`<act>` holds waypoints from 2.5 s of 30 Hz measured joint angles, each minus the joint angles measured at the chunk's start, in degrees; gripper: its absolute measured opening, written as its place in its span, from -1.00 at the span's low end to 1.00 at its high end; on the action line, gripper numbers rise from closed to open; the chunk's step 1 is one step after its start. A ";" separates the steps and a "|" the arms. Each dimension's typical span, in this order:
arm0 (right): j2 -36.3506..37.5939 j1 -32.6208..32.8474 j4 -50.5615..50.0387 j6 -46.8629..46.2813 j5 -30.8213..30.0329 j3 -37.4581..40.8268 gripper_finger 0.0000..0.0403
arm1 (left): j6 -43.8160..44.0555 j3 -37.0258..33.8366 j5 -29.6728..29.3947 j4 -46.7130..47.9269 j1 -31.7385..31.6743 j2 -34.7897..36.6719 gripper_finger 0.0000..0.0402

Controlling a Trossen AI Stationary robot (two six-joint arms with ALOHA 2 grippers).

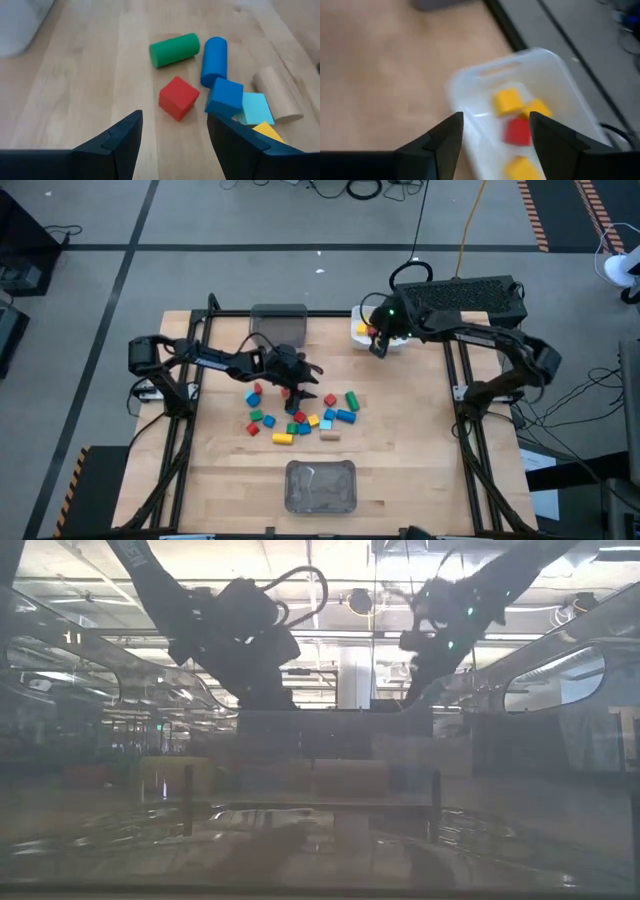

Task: Sort blocks by size
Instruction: Put the red square block into the white bin

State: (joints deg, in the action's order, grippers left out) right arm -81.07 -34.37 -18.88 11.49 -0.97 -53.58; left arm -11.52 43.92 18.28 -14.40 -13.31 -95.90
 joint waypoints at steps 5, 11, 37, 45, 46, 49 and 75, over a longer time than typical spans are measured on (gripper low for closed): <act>3.29 6.11 -3.59 -2.41 1.35 0.00 0.05 | -8.53 0.02 -0.61 -2.15 1.59 -0.39 0.13; 4.50 12.64 -6.86 -3.51 1.37 0.00 0.05 | -11.59 0.29 -0.69 -2.15 2.24 -0.90 0.13; 4.56 23.51 -19.58 -11.01 0.79 0.00 0.05 | -29.75 22.86 -0.37 21.31 2.57 -17.45 0.13; 4.56 25.41 -19.38 -12.58 0.71 0.00 0.05 | -28.60 24.80 -0.28 20.87 2.57 -20.38 0.13; 4.56 25.59 -19.41 -12.60 0.69 0.00 0.05 | -28.06 24.79 -0.31 20.69 2.57 -20.39 0.13; 4.56 25.92 -19.56 -12.60 0.71 0.00 0.05 | -27.91 24.74 -0.32 20.11 2.57 -20.39 0.13; 4.56 27.04 -19.02 -14.26 0.57 0.00 0.05 | -29.70 24.70 2.77 17.82 2.98 -21.68 -0.04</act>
State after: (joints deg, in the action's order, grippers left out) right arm -76.51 -7.33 -37.90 -2.77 -0.40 -53.58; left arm -41.23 68.62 21.05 3.42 -10.33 -117.58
